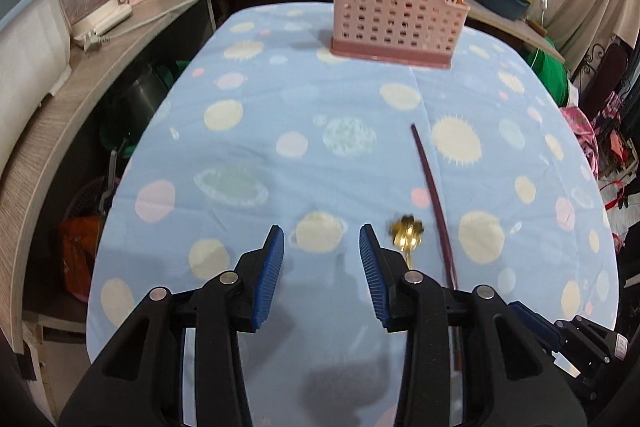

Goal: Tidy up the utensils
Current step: 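Move both tools back down toward the last chopstick and the gold spoon, then grasp the gold spoon with the left tool while the right tool grasps the last dark red chopstick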

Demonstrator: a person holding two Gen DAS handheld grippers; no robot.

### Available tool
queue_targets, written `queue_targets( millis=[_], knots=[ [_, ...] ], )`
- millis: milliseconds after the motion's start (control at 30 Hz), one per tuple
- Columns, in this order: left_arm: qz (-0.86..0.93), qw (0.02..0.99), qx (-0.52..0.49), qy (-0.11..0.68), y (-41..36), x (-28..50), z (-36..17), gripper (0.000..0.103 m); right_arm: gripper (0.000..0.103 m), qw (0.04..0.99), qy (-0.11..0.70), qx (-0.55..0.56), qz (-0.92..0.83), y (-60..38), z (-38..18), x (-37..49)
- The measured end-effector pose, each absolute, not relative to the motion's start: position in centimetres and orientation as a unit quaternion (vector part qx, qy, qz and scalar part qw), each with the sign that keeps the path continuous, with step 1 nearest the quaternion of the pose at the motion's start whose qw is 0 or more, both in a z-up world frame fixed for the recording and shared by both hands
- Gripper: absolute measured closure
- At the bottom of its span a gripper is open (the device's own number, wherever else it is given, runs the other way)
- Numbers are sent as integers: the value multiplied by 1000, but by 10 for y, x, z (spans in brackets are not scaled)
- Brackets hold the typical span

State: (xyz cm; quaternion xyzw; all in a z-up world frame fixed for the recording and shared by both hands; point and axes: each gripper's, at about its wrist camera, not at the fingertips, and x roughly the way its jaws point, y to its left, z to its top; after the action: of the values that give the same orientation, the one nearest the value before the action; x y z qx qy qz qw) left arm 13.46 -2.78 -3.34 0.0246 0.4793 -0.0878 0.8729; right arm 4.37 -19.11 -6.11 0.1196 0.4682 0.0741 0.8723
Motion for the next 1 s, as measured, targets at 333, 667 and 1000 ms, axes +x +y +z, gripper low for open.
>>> queue_targets(
  millis=[333,667,1000],
  knots=[
    [-77,861,27,502,-18,117,-56,55,86,862,486,115,89,-175,-76,42],
    [-85,851,26,518,-18,108,-67,45,89,878,470,50,75,-157,-85,39],
    [-102,844,32,526,-29,100,-75,44,96,885,461,48,42,-177,-83,33]
  ],
)
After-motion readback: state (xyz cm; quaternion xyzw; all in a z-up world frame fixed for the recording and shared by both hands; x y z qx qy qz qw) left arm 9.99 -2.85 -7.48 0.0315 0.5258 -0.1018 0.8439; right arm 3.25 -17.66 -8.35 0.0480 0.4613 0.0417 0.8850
